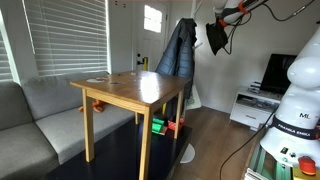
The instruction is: Move the hat to the coat stick below it
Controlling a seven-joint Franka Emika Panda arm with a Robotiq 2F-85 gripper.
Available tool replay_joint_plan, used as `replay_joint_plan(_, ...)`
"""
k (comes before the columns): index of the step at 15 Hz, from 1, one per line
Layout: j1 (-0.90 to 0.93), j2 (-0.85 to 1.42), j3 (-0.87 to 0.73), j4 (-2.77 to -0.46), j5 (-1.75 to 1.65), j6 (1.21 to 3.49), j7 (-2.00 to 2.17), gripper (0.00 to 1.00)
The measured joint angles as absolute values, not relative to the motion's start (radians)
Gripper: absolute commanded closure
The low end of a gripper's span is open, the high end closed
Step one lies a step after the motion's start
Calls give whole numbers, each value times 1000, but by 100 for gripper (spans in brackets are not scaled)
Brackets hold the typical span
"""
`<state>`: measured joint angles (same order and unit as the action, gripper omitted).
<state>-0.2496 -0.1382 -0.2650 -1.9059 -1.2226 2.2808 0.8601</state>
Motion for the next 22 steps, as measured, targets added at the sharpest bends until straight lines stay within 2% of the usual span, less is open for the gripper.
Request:
replay_joint_plan(6, -251, -37, -271, -1880, -1222, 2365, 922, 98)
replay_joint_plan(22, -251, 118, -270, -1850, -1222, 2423, 943, 98)
